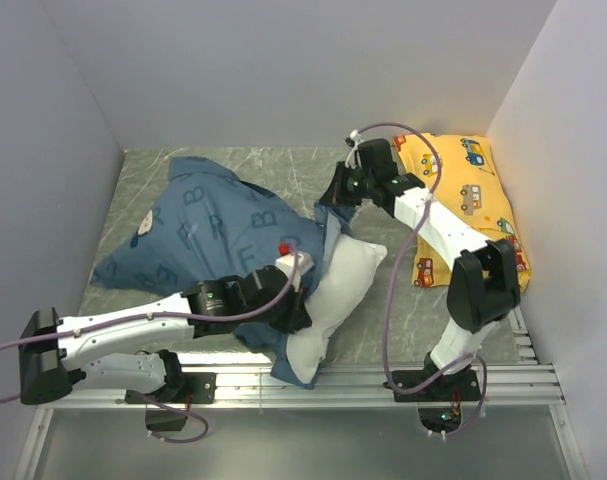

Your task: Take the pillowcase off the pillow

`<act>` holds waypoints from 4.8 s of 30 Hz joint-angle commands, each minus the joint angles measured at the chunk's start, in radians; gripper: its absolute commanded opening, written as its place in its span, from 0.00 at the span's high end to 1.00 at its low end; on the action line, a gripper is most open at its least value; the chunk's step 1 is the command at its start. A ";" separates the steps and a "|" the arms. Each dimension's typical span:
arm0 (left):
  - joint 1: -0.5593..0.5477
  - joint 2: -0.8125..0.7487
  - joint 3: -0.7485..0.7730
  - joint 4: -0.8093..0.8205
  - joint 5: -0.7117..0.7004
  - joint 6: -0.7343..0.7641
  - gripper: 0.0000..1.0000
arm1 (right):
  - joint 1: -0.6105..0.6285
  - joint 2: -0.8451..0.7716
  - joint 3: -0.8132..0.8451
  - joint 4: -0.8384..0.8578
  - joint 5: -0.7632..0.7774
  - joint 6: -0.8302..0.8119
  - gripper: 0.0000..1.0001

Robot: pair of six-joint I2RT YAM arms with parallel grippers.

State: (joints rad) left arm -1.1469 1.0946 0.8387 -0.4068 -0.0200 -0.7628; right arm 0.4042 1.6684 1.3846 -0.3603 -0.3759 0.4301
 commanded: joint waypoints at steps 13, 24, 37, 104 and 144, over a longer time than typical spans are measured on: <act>-0.206 0.113 0.158 0.079 -0.059 0.029 1.00 | 0.047 0.398 0.430 -0.046 -0.001 0.111 0.87; 0.038 0.122 0.244 0.186 0.011 0.091 0.85 | -0.019 0.110 0.485 -0.138 0.000 0.108 0.13; 0.216 0.274 0.402 0.260 0.115 0.072 0.36 | -0.057 -0.424 0.029 -0.034 0.136 0.151 0.11; 1.094 0.010 0.195 -0.124 -0.206 0.111 1.00 | 0.581 -0.832 -0.563 -0.216 0.890 0.214 1.00; 1.279 -0.164 -0.050 -0.035 0.086 0.115 0.99 | 0.527 -0.527 -0.239 -0.195 0.617 -0.045 0.06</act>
State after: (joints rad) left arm 0.1345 0.9394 0.7872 -0.4355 0.0998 -0.6888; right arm 0.8547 1.0653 1.1343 -0.5629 0.2245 0.4362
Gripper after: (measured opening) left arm 0.020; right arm 0.938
